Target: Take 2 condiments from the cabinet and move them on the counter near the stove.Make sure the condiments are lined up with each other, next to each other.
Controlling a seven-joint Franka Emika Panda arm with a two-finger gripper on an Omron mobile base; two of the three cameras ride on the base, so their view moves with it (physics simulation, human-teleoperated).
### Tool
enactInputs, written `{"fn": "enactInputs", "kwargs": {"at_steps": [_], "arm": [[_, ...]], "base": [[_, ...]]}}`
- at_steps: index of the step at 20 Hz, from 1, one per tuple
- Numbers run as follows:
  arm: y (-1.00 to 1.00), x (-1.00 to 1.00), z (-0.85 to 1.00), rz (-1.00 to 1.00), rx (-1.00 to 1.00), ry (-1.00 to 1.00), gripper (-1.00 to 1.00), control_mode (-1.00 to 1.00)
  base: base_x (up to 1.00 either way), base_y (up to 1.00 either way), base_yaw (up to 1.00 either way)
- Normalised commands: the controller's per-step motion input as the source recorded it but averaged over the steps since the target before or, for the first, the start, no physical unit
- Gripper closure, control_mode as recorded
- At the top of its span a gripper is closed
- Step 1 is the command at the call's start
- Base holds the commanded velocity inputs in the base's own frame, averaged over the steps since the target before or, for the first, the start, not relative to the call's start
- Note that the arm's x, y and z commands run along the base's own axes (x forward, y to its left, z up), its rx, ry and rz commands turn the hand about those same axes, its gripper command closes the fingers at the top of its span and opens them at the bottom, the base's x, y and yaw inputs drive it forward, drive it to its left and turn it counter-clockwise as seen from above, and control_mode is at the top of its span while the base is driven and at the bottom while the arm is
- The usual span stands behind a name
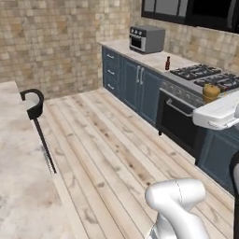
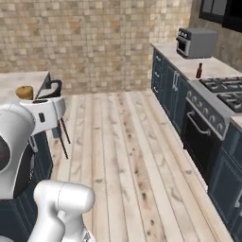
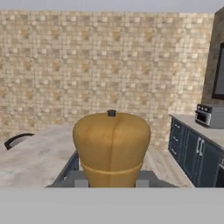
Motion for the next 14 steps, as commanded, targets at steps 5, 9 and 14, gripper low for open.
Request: {"fn": "enactInputs", "kwargs": {"at_steps": [5, 9, 14], "arm": [[0.0, 0.0, 0.0, 0.0, 0.0, 0.0, 1.0, 1.0], [0.0, 0.0, 0.0, 0.0, 0.0, 0.0, 1.0, 1.0], [0.0, 0.0, 0.0, 0.0, 0.0, 0.0, 1.0, 1.0]], "base": [[0.86, 0.02, 0.06], [0.98, 0.04, 0.0], [1.0, -0.04, 0.0]]}}
